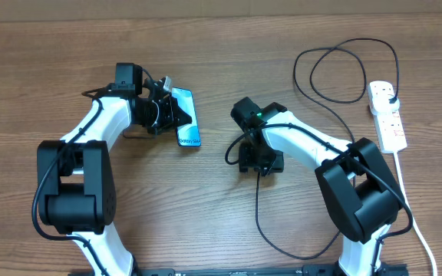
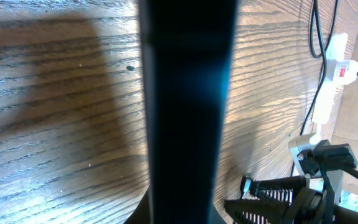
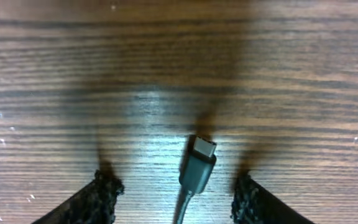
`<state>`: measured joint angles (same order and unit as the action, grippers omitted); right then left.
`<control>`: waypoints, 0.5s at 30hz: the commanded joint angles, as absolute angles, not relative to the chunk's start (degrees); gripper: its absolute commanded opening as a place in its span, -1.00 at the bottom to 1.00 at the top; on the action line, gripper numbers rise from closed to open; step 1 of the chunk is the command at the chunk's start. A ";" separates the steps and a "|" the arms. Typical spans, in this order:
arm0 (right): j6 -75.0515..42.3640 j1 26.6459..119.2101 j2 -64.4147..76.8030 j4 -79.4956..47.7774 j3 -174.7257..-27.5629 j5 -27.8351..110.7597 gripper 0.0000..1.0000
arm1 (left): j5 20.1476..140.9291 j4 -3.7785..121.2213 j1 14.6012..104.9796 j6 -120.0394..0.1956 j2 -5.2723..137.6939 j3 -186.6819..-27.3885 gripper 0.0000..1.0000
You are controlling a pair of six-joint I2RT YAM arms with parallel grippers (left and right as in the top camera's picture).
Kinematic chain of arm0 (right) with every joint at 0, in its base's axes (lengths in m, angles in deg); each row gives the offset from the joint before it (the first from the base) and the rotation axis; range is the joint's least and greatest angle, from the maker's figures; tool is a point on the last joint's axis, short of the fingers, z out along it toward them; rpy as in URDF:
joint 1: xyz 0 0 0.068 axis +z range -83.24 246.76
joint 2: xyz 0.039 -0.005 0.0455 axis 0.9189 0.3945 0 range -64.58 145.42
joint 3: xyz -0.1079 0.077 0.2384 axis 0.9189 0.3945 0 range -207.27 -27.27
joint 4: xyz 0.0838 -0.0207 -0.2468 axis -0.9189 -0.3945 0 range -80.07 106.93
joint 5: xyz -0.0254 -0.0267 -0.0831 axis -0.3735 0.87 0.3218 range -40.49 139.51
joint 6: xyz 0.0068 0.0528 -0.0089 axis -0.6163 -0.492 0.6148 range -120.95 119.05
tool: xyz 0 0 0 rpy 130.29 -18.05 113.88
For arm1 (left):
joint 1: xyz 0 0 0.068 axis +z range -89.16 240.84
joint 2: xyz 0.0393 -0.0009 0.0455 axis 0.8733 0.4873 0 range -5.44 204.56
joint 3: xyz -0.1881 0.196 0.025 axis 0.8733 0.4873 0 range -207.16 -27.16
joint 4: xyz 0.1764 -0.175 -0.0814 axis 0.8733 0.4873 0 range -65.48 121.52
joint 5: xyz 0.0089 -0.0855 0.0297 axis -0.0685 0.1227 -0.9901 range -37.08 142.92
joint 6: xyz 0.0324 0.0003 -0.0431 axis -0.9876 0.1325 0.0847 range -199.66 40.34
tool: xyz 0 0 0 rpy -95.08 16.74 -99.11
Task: Plug charger to phone and switch on socket
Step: 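Lower the right gripper onto the black cable's USB-C plug and grasp it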
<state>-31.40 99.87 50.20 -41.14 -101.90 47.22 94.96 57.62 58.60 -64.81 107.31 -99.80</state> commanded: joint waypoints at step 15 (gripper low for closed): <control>-38.51 99.63 55.03 -42.71 -99.58 50.26 -0.30 | 97.37 57.25 58.25 -65.70 107.29 -99.95 -0.92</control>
<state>-37.24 99.84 50.29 -41.88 -102.20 46.39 94.96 57.60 58.60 -64.79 107.31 -99.80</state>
